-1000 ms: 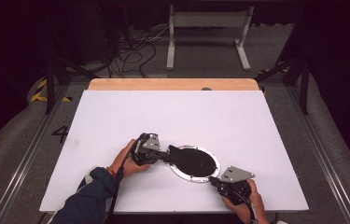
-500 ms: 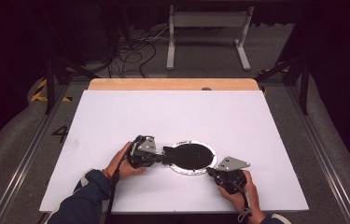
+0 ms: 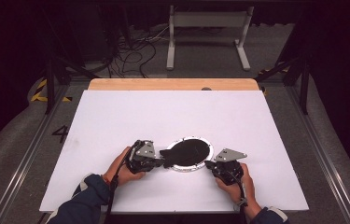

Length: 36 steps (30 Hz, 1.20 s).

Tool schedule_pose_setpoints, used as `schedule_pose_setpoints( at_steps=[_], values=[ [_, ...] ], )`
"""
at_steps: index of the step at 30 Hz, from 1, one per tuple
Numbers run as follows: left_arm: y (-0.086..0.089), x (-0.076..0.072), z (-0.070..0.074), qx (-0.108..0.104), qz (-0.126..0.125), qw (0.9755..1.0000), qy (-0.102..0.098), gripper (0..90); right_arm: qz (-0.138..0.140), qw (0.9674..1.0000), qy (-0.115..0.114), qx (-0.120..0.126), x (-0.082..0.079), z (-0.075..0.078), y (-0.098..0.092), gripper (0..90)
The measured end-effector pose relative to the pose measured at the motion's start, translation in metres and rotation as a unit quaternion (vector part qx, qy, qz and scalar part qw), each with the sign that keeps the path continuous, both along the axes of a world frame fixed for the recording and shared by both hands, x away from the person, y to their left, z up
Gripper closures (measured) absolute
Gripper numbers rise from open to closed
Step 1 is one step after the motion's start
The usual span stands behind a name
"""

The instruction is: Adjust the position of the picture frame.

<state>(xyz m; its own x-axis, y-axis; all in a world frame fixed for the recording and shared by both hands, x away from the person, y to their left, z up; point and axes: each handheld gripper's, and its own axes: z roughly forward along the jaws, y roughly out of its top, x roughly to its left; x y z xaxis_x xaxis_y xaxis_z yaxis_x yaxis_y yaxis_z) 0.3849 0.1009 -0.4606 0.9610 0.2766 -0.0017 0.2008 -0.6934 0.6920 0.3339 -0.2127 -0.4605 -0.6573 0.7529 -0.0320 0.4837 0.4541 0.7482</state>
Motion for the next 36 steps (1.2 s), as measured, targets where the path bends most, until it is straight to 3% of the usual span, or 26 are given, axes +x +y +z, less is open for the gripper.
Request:
schedule_pose_setpoints(
  at_steps=[7, 17, 20, 22, 25, 28, 30, 36],
  values=[
    [-0.005, -0.006, 0.0, 0.001, 0.003, 1.0, -0.002, 89.9, -0.011, 0.9999, 0.012, -0.001, 0.016, 0.002, 0.005, 90.0],
    [-0.006, -0.007, -0.001, -0.004, -0.002, 1.0, 0.001, 89.5, -0.016, 0.9998, 0.006, 0.003, 0.031, 0.001, 0.005, 90.0],
    [-0.002, -0.011, 0.007, 0.004, -0.017, 0.9996, -0.02, 88.7, -0.004, 1.0, -0.001, -0.007, 0.029, 0.001, 0.005, 90.0],
    [0.006, -0.011, 0.015, -0.012, -0.007, 0.9995, -0.028, 89.2, 0.005, 1.0, 0.001, -0.005, 0.027, 0.002, 0.002, 90.0],
    [0.02, 0.001, 0.018, -0.049, 0.038, 0.9978, -0.025, 89.1, 0.011, 0.9999, 0.004, 0.0, 0.02, 0.001, -0.002, 90.0],
    [0.02, 0.014, 0.01, -0.054, 0.067, 0.9962, -0.01, 88.1, 0.015, 0.9998, 0.009, 0.001, 0.014, 0.002, 0.0, 90.0],
    [0.017, 0.02, 0.007, -0.047, 0.075, 0.9959, -0.016, 86.8, 0.015, 0.9998, 0.008, 0.0, 0.011, 0.002, 0.001, 90.0],
    [0.01, 0.032, 0.0, -0.05, 0.078, 0.9957, 0.0, 86.8, 0.013, 0.9999, -0.001, -0.006, 0.009, 0.001, 0.007, 90.0]
  ],
)
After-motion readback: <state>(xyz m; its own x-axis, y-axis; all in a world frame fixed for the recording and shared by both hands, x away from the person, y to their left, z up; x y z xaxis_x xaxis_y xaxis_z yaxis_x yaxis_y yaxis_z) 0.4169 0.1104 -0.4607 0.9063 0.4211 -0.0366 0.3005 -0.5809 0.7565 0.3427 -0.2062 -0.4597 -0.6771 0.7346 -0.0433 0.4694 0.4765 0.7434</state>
